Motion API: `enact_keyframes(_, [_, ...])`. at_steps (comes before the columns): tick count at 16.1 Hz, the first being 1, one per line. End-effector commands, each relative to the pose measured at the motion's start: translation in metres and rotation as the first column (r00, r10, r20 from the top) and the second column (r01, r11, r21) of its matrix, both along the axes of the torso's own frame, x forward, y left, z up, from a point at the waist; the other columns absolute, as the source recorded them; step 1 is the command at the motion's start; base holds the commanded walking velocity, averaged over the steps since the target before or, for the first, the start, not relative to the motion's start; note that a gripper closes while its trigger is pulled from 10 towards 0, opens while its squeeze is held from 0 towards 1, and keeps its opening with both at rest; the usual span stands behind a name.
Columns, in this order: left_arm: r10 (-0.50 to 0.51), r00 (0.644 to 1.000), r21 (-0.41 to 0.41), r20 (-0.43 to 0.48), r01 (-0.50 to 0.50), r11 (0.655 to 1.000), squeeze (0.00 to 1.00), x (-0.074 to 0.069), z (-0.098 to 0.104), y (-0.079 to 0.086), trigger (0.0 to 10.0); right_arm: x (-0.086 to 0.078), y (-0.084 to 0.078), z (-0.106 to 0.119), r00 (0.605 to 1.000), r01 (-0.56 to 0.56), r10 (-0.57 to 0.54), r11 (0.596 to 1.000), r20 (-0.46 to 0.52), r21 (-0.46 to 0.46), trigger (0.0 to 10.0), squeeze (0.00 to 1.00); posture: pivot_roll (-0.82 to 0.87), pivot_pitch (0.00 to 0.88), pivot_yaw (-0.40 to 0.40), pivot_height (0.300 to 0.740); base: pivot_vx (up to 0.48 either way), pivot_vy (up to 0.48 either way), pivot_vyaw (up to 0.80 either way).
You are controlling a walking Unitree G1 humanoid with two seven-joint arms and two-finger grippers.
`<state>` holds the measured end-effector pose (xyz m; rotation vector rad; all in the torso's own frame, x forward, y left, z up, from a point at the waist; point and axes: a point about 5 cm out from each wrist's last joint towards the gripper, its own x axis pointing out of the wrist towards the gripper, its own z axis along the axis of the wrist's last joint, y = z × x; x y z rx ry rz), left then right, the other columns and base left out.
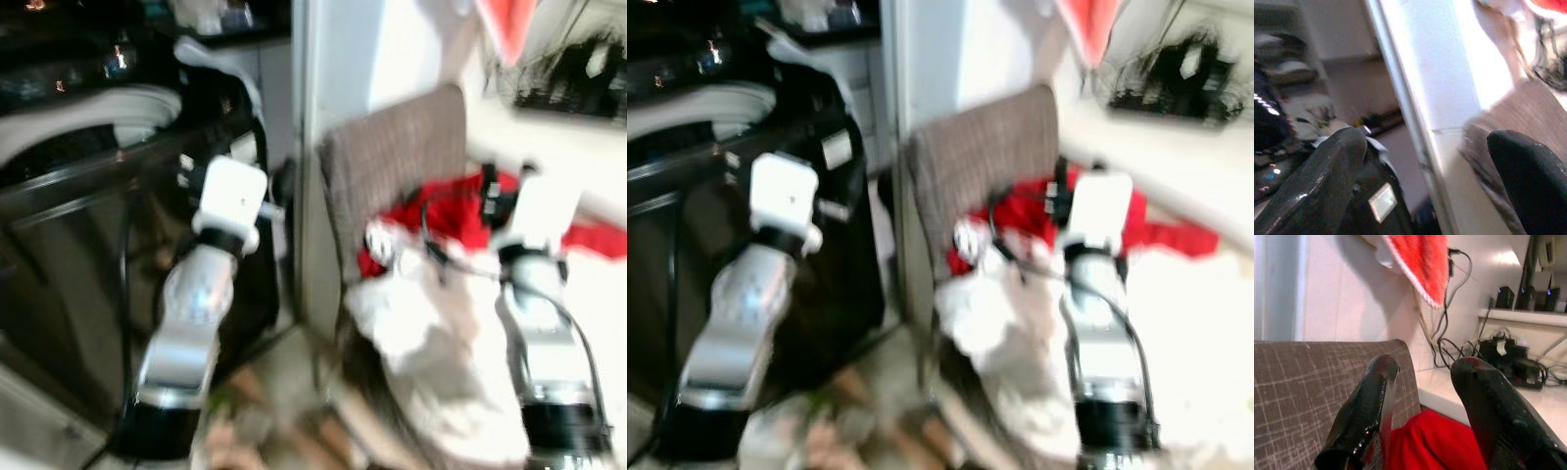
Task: Clothes washing
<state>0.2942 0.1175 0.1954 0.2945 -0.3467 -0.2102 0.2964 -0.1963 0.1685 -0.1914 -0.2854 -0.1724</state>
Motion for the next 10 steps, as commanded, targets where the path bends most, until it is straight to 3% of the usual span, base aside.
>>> enact_keyframes(1, [0.002,1.000,0.006,0.018,-0.002,1.000,0.00,0.002,0.005,0.004,10.0,0.001,0.001,-0.002,0.999,0.011,-0.011,1.000,-0.032,-0.001,10.0,0.00,-0.04,0.034,-0.005,0.732,0.000,0.000,-0.62])
enact_keyframes(2, [-0.004,1.000,0.009,0.018,0.004,1.000,0.00,0.002,0.005,0.003,10.0,0.005,-0.004,-0.010,0.994,0.060,-0.058,0.998,-0.091,0.021,10.0,0.00,-0.05,0.034,-0.004,0.728,0.000,0.000,0.00])
enact_keyframes(3, [-0.009,1.000,0.012,0.018,0.009,1.000,0.00,0.003,0.005,0.002,10.0,0.009,-0.010,-0.015,0.986,0.107,-0.098,0.992,-0.138,0.061,10.0,1.00,-0.05,0.033,-0.003,0.723,0.000,0.000,0.00])
enact_keyframes(7, [-0.019,0.999,0.032,0.029,0.018,0.999,0.00,0.003,0.006,0.001,10.0,0.015,-0.015,-0.040,0.948,0.149,-0.060,0.951,-0.314,0.270,10.0,1.00,-0.03,0.019,-0.004,0.723,0.000,0.000,0.00])
enact_keyframes(10, [-0.015,0.999,0.036,0.030,0.014,0.999,0.00,0.003,0.006,0.004,10.0,0.007,-0.005,-0.040,0.945,0.105,-0.013,0.959,-0.328,0.263,10.0,1.00,-0.03,0.017,-0.007,0.723,0.000,0.000,0.00])
